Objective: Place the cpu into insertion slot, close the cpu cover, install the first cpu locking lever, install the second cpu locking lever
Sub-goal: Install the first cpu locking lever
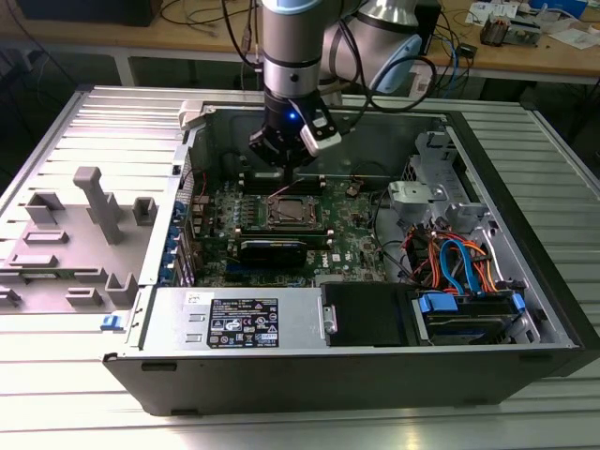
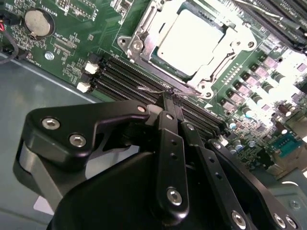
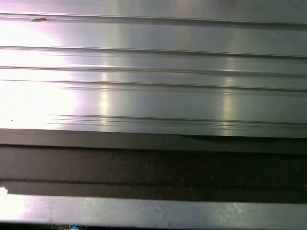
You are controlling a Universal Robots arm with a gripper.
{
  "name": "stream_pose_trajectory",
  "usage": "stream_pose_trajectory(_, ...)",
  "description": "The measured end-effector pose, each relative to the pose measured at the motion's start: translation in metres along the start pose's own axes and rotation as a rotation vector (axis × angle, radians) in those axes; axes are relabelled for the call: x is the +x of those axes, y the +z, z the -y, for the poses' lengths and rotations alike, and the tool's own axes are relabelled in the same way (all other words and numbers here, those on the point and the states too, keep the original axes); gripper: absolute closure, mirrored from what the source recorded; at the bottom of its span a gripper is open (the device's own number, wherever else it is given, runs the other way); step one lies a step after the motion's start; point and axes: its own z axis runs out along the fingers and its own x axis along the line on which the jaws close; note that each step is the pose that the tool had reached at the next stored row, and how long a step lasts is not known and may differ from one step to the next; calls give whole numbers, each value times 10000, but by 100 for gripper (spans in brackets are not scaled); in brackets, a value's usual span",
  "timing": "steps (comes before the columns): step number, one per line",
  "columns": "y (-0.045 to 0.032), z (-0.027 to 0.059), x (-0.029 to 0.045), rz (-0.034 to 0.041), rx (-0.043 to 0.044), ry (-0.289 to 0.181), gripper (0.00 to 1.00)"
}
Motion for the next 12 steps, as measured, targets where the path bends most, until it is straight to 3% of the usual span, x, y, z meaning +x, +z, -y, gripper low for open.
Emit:
stream_pose_trajectory(9,17,2,-54,0,51,-2,89)
stream_pose_trajectory(12,23,4,-101,-3,120,-2,89)
